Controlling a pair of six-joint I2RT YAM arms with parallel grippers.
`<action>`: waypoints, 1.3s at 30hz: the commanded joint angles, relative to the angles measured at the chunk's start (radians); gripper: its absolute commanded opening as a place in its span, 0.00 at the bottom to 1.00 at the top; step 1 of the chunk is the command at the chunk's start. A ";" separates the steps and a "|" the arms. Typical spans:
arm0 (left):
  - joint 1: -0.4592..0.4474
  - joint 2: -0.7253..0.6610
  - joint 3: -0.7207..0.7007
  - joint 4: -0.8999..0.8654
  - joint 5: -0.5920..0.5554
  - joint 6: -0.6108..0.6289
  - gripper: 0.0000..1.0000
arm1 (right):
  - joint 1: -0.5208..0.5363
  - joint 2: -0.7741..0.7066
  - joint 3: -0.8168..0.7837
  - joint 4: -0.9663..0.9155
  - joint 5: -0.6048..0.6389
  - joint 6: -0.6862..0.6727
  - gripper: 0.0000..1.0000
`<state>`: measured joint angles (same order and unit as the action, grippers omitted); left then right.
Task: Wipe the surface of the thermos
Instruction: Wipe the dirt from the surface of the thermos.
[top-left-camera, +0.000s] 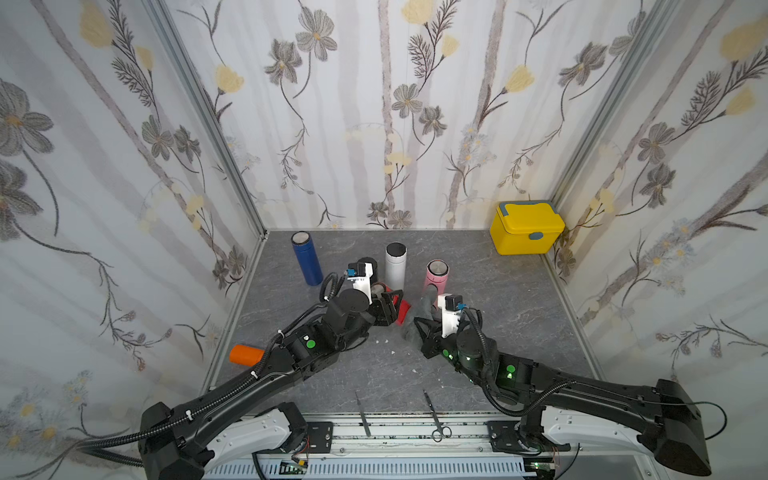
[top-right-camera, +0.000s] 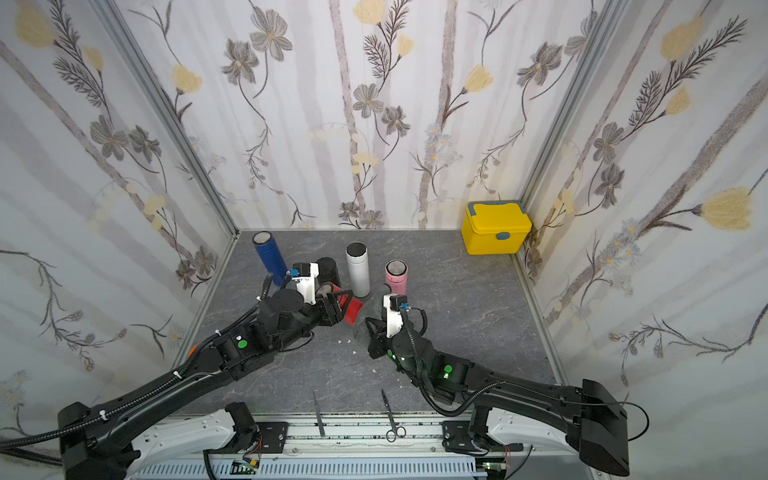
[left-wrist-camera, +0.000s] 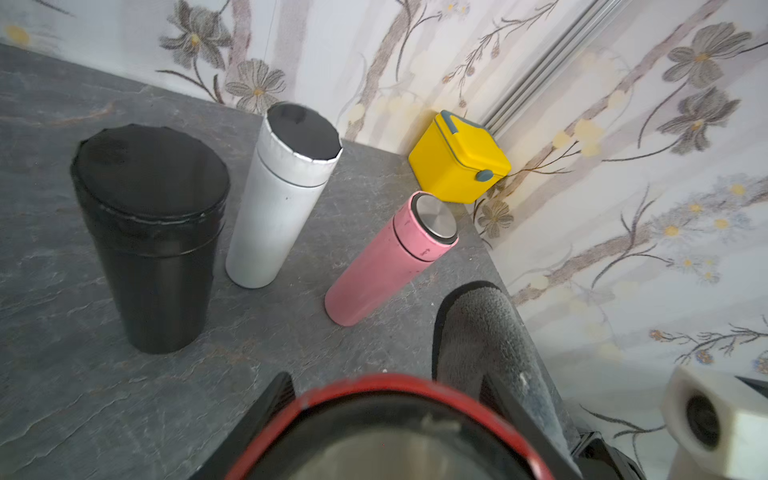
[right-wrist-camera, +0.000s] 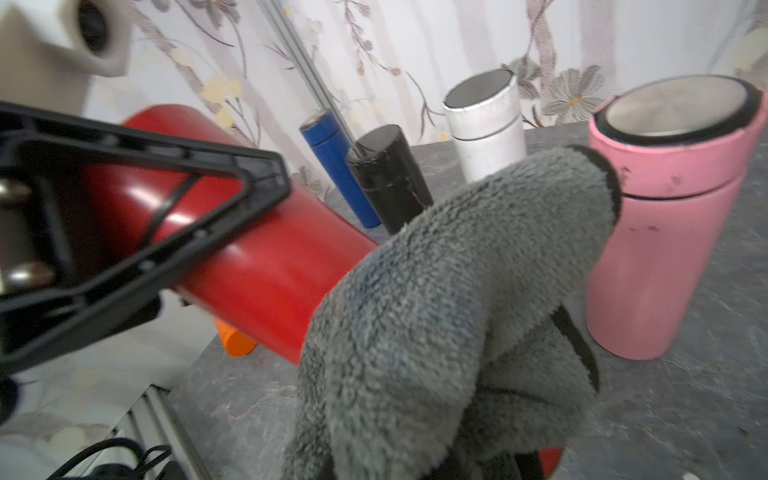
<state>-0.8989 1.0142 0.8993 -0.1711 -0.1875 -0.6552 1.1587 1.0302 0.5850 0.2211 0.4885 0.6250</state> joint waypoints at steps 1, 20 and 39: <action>-0.007 -0.022 0.033 0.041 0.043 -0.049 0.00 | -0.001 -0.020 -0.070 -0.164 0.101 0.132 0.00; -0.038 0.102 0.074 0.105 0.108 -0.080 0.00 | 0.096 0.061 0.126 0.057 0.025 -0.098 0.00; -0.056 0.161 0.091 0.135 0.084 -0.175 0.00 | 0.295 -0.091 -0.012 0.088 0.354 -0.130 0.00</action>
<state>-0.9466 1.1622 0.9855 -0.1642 -0.1509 -0.7589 1.4063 0.8944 0.5362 0.1211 0.6987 0.6659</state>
